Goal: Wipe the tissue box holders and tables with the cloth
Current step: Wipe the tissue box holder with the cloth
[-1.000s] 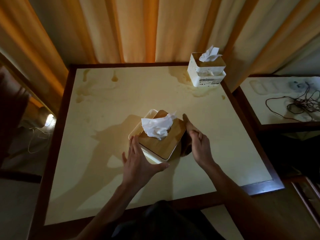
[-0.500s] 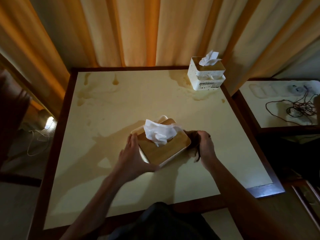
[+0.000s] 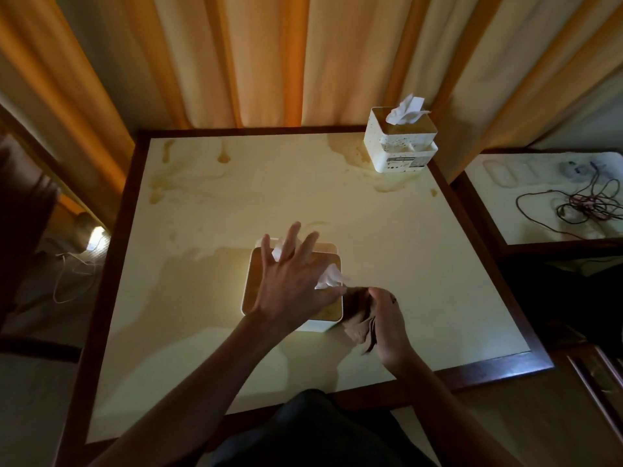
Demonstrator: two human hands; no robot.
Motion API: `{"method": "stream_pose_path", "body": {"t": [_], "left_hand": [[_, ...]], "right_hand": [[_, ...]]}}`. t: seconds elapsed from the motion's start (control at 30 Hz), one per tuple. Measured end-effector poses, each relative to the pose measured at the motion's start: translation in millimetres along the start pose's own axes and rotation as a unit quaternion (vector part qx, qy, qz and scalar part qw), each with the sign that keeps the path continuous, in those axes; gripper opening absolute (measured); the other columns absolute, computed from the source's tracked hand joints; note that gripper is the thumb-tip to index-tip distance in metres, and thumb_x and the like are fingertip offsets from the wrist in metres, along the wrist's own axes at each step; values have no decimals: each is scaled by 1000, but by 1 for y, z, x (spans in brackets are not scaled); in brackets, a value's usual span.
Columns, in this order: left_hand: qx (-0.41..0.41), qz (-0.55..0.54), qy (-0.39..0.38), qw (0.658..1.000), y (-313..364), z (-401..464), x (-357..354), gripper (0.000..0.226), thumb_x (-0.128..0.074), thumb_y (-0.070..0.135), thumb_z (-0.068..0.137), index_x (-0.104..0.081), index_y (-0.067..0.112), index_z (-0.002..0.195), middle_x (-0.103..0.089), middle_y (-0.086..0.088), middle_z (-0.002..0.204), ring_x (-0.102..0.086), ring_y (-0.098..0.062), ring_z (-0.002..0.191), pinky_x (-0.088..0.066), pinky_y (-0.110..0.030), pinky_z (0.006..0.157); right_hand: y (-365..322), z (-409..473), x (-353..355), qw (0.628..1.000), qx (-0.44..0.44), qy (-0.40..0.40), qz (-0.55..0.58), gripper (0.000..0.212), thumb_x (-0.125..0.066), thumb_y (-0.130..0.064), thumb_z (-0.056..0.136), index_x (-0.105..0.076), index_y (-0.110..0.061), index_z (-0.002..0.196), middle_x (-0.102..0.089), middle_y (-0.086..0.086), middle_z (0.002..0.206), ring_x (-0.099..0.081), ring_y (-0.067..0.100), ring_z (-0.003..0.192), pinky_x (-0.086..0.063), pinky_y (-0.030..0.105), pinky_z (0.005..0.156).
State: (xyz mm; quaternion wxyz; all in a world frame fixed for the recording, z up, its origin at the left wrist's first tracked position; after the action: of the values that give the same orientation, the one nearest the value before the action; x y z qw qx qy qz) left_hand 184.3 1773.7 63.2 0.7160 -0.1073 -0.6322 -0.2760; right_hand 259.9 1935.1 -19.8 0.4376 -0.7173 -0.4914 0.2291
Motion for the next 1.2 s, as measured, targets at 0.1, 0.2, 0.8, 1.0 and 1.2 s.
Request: {"method": "stream_pose_path", "body": {"t": [0.1, 0.2, 0.8, 1.0, 1.2], "left_hand": [[10, -19, 45, 999, -18, -4, -4, 43, -43, 59, 87, -75, 30, 86, -63, -2, 131, -41, -31, 138, -28, -68, 106], [63, -68, 76, 993, -43, -12, -6, 32, -53, 46, 89, -75, 23, 89, -62, -5, 132, -41, -30, 138, -27, -66, 107], [110, -166, 90, 976, -56, -19, -13, 30, -53, 38, 86, -72, 15, 93, -68, -11, 120, -60, -30, 115, -47, -51, 96], [107, -172, 76, 976, -56, -18, -18, 29, -58, 40, 85, -71, 16, 94, -68, -10, 119, -60, -28, 117, -47, -52, 97], [112, -179, 99, 972, -48, -14, -8, 31, -52, 43, 88, -73, 21, 95, -66, -3, 127, -49, -21, 133, -23, -50, 114]], "right_hand": [[-13, -2, 0, 998, 66, 2, -11, 47, -43, -39, 85, -61, 4, 87, -58, 16, 77, -58, 25, 72, -44, 22, 45], [-22, -7, 0, 995, 100, 17, -1, 50, -45, -45, 88, -65, -4, 106, -66, 15, 102, -65, 23, 94, -52, 31, 66], [-21, -41, -52, 660, 536, -182, -494, 58, -19, -46, 107, -27, -18, 157, -22, 3, 165, -16, 18, 154, -18, 50, 118], [-61, 17, -71, 910, 314, -157, -222, 44, -38, -38, 104, -47, -36, 147, -39, -15, 157, -27, 0, 147, -26, 34, 121], [-56, 21, -75, 974, 165, -155, -17, 46, -22, -31, 111, -61, -30, 135, -68, -3, 126, -68, 12, 108, -58, 26, 78]]}}
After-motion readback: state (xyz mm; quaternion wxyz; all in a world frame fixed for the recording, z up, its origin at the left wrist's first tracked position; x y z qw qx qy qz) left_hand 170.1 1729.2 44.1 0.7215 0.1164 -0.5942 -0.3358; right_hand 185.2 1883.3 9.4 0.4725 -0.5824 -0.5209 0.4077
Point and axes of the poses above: each hand's wrist, its own z-axis towards the middle knuckle, its own x-axis out of the back of the hand, y = z × x, the point moved 8 cm from there along z, towards the middle knuckle
